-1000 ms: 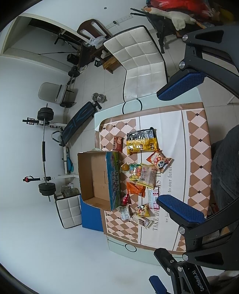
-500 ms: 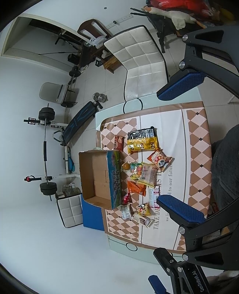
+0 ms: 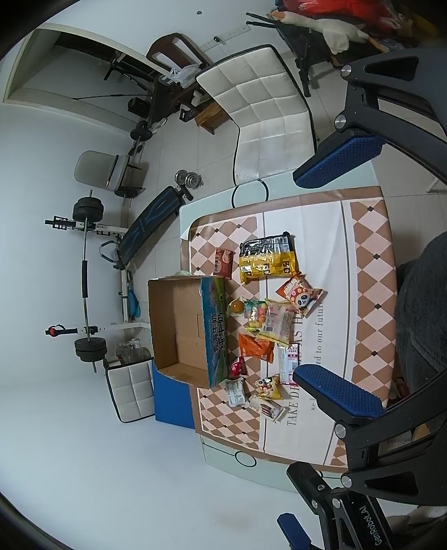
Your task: Organize snacks
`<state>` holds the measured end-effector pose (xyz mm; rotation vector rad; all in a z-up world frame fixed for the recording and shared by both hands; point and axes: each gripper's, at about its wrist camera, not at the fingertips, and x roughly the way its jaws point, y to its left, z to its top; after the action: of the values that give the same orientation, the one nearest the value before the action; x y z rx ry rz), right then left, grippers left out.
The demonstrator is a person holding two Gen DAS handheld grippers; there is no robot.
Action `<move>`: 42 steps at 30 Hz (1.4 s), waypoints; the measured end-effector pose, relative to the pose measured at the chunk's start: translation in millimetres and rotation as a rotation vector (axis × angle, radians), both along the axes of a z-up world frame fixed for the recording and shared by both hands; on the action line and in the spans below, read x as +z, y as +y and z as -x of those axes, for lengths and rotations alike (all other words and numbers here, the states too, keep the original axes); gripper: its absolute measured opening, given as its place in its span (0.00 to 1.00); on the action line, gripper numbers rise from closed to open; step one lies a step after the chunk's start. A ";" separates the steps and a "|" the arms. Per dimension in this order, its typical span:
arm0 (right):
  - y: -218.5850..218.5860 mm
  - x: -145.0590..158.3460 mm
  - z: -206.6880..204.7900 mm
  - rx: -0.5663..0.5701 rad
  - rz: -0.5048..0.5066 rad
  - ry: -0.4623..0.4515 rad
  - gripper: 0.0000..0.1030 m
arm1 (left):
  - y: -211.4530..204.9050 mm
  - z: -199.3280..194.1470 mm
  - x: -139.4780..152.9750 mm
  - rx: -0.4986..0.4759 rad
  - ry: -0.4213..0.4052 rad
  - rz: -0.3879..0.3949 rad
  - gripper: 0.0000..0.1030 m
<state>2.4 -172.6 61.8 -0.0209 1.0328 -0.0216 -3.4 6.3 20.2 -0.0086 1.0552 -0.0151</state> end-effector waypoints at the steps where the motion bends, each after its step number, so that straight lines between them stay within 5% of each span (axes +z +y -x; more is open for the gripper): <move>1: 1.8 0.5 -0.8 0.001 0.000 0.000 1.00 | 0.1 0.0 0.2 0.001 0.000 0.001 1.00; 33: 2.9 -4.9 -1.6 0.010 -0.022 0.004 1.00 | 2.9 0.3 -0.7 0.002 0.003 0.006 1.00; 42: -33.4 -40.9 -32.8 -0.054 -0.102 0.070 1.00 | 6.8 -39.9 -36.5 0.039 0.031 0.027 1.00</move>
<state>35.2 -206.0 20.9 0.0997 1.1034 -0.0176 36.4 13.1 -16.3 -0.0542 1.0857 0.0056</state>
